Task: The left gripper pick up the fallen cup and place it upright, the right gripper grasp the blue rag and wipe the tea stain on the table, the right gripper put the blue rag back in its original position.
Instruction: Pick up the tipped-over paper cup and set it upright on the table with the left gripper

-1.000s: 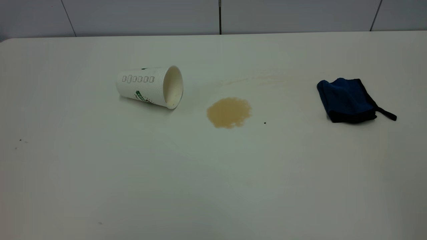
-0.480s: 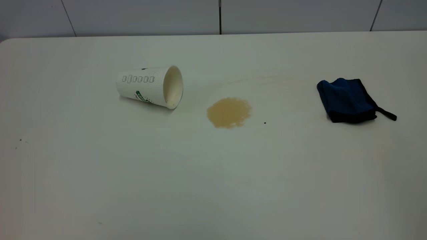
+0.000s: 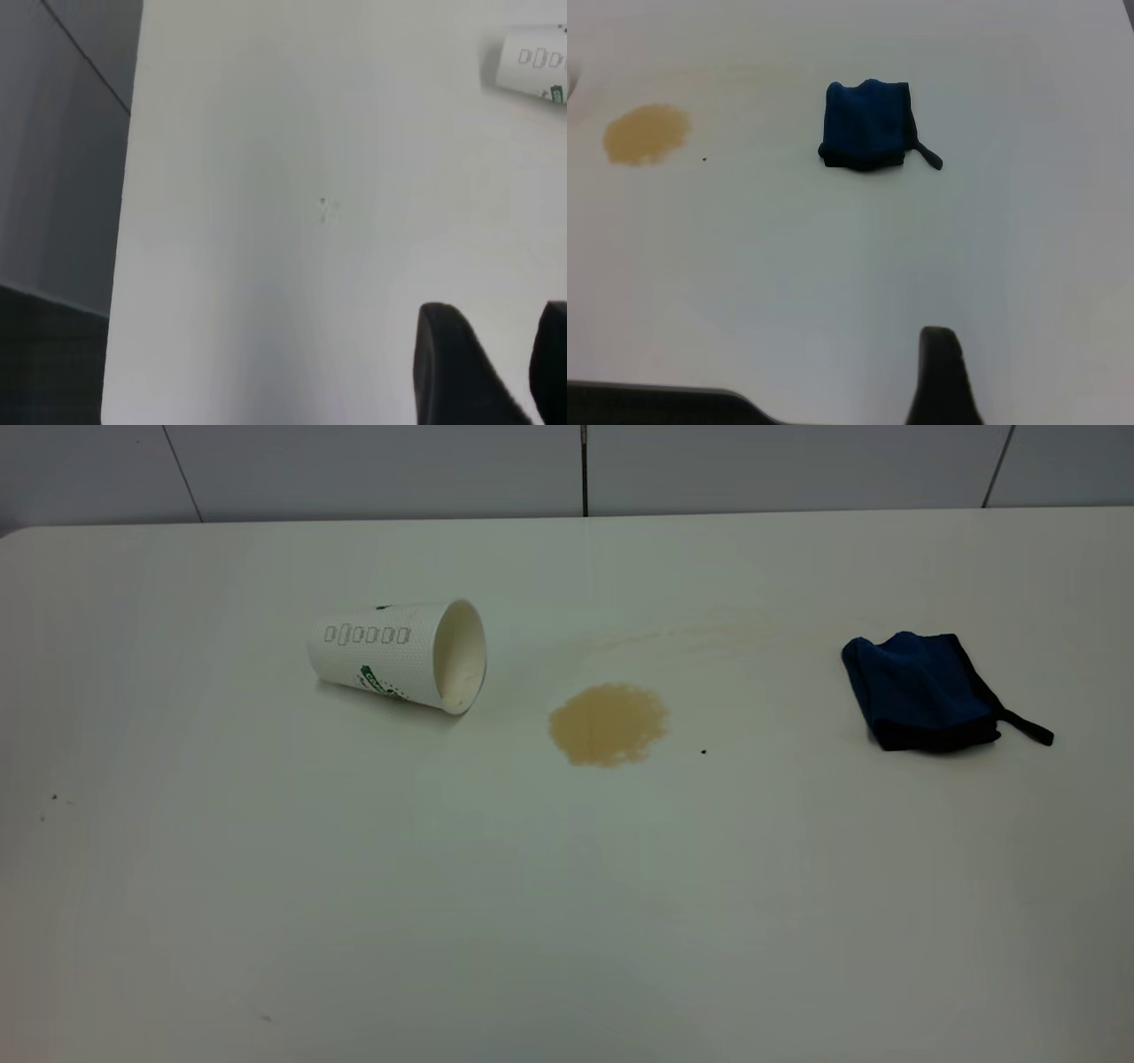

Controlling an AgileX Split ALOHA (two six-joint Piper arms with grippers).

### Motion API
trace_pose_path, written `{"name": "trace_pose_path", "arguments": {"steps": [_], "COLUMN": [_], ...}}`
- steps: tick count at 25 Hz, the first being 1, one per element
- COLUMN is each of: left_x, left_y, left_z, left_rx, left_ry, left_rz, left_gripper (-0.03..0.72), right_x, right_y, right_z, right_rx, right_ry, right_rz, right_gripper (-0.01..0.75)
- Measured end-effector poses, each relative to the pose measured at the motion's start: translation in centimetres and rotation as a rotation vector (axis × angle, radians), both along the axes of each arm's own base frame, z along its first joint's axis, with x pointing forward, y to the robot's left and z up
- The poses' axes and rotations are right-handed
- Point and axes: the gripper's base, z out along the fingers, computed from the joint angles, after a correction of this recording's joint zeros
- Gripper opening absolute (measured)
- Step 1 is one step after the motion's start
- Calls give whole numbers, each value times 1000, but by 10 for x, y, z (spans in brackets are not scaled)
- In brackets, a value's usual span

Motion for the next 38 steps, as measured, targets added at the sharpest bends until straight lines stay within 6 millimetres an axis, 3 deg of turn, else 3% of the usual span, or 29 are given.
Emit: {"name": "trace_pose_path", "arguments": {"steps": [6,9,13,17,22,28,32,38], "left_x": [73,105,145,177,203,225,236,250], "left_y": [-27,-49,-88,-136,-202,-259,-275,-281], "left_z": [2,-6,-21,-44,-76,-127,-161,-204], "left_rx": [-11,28,120,250,430,602,656,755], "left_ry": [96,154,205,233,260,306,337,336], "left_rz": [-140,-196,-213,-218,-242,-279,-290,-312], "left_gripper": [444,480,507,589,701,711,711,698], "right_x": [0,0,0,0,0,0,0,0], "right_y": [0,0,0,0,0,0,0,0], "right_z": [0,0,0,0,0,0,0,0], "right_rx": [4,0,0,0,0,0,0,0], "right_ry": [0,0,0,0,0,0,0,0], "right_rz": [-3,0,0,0,0,0,0,0], "right_gripper": [583,583,583,583,583,583,583,583]}}
